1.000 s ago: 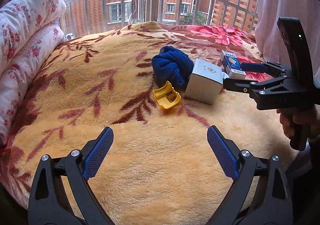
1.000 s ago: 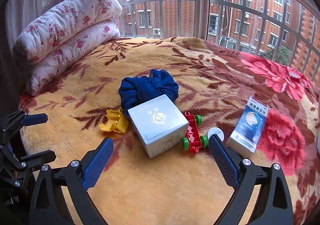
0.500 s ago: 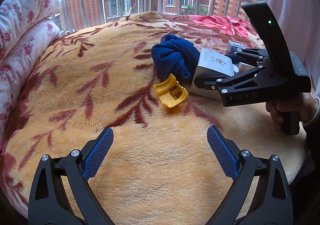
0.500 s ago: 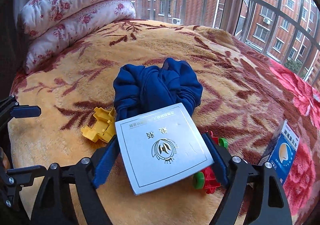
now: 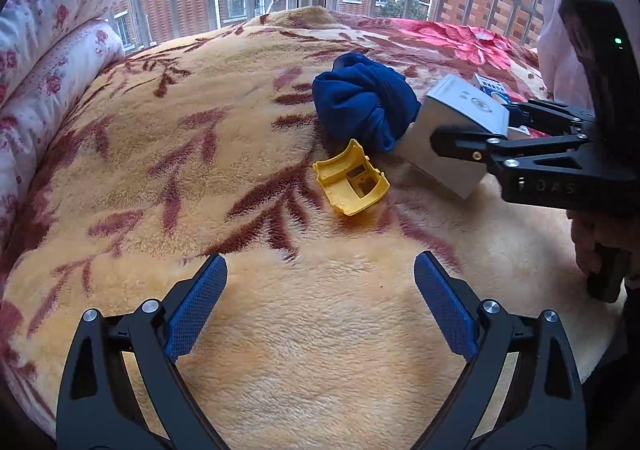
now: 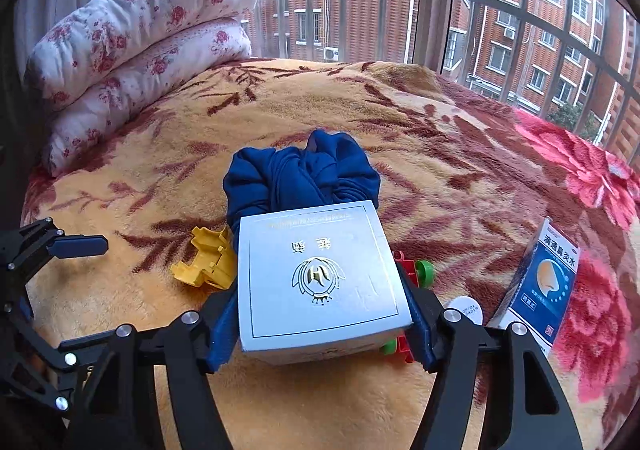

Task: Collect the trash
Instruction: 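Grasp the yellow plastic piece with the left gripper while the right holds the box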

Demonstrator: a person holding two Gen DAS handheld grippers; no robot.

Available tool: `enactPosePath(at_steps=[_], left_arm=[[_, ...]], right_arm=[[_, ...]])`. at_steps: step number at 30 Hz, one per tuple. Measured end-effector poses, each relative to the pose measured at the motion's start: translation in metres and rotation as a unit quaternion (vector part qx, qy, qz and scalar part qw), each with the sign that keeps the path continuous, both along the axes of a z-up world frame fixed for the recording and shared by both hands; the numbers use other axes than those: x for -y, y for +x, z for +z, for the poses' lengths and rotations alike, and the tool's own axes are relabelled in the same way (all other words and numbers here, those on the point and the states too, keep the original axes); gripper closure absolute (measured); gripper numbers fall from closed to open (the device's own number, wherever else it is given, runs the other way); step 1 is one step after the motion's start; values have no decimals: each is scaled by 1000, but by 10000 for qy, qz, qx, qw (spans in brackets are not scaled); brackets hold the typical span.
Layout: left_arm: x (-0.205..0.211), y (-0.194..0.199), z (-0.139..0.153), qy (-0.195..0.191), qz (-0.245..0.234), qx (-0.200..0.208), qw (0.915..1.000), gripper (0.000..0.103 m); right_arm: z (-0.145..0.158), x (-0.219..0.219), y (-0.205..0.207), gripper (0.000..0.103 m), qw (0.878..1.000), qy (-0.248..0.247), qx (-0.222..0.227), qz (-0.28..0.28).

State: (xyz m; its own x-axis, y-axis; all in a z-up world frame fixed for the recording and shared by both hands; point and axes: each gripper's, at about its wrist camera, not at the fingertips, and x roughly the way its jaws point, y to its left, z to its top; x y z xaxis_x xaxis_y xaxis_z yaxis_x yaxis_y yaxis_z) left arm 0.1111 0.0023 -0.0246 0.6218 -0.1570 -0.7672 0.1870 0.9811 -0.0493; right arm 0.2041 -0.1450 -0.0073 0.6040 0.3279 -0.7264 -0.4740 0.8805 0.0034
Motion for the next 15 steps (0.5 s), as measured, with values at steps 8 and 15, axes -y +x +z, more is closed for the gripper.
enactPosePath(at_steps=[8,15], left_arm=[[17,35,2,-212,367,-291,9987,11],[22,75,-14,-598,803,-781,9919,11]], right_arm=[[35,43,-54,38,9965,441,412,-573],[52,79,-112,38,9894,907,712,-880]])
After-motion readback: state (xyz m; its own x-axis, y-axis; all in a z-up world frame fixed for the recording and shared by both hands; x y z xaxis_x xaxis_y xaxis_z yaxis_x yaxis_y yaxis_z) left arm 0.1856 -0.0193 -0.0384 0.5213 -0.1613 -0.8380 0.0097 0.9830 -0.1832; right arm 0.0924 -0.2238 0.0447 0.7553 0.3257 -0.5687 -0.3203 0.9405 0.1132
